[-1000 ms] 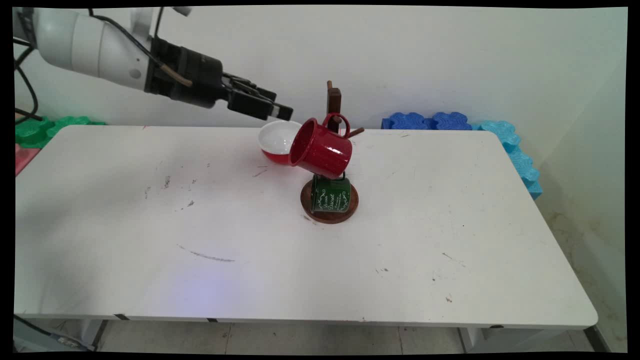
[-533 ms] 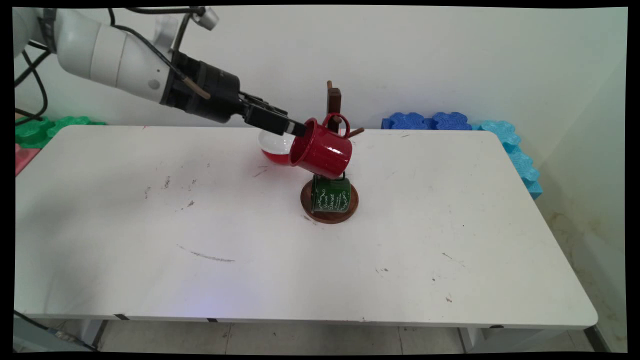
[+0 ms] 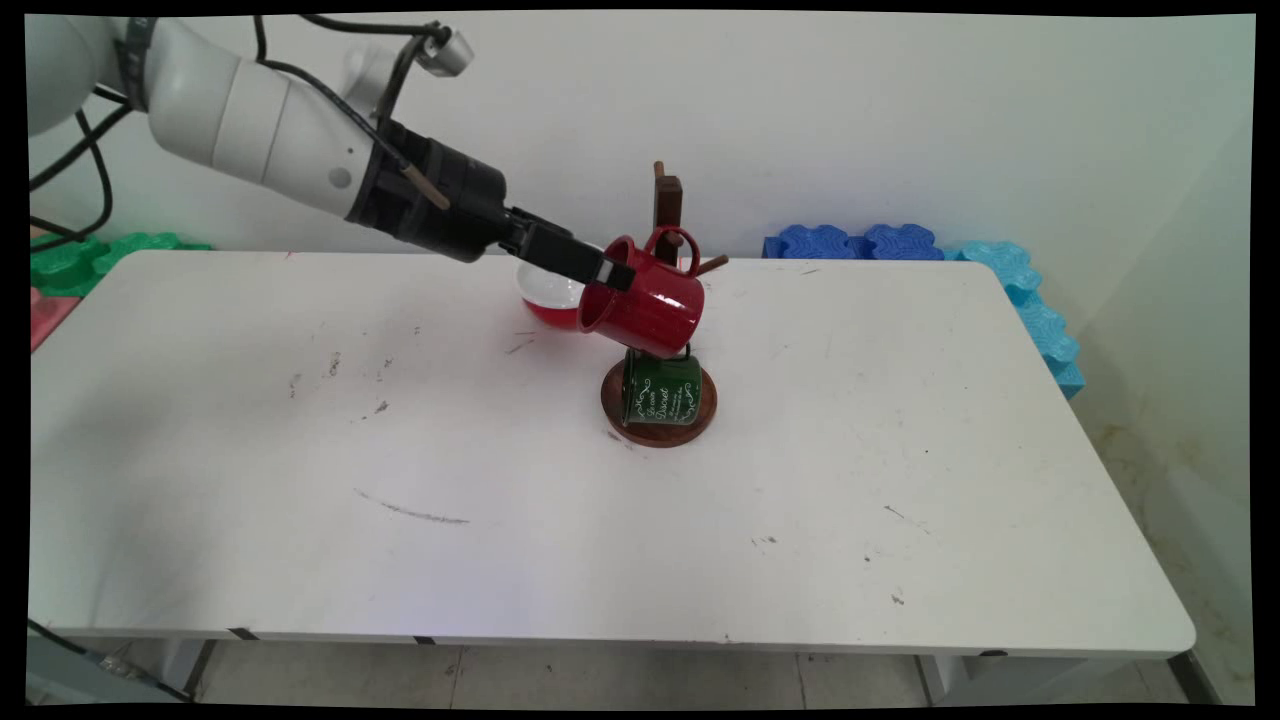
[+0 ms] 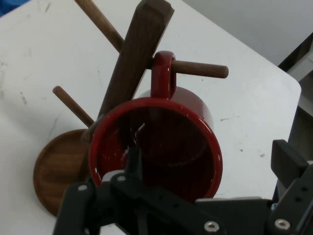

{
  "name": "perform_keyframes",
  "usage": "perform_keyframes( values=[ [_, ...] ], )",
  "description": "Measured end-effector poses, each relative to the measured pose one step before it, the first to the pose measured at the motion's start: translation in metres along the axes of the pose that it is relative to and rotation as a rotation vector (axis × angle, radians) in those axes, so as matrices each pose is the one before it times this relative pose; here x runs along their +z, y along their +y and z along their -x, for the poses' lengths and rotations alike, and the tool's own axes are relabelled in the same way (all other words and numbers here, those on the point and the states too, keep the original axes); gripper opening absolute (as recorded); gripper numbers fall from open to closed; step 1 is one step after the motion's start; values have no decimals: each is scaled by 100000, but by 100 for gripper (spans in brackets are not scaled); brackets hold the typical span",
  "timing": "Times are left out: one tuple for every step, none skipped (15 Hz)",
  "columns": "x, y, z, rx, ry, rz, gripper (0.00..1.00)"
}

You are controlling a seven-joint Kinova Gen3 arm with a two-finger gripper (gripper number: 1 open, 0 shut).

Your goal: Pick up the red mug from the rack

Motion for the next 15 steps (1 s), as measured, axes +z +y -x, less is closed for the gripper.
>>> perform_keyframes(
  values=[
    [212, 55, -63, -950, -443, 6, 100],
    [249, 58, -49, -1055, -560, 14, 100],
    [294, 75, -85, -1031, -471, 146, 100],
    [198, 35, -55, -613, -272, 135, 100],
    [151, 23, -45, -452, -184, 87, 100],
    [232, 44, -62, -636, -305, 182, 100],
    [264, 46, -77, -576, -305, 225, 100],
    [248, 40, -52, -528, -316, 226, 100],
    [201, 38, -39, -374, -282, 191, 100],
    [140, 30, -21, -207, -235, 142, 100],
    [187, 41, -25, -295, -308, 185, 100],
    [148, 27, -6, -243, -265, 139, 100],
    [147, 29, -4, -180, -261, 143, 100],
    [205, 36, -11, -235, -366, 188, 100],
    [138, 21, -12, -121, -207, 132, 100]
  ],
)
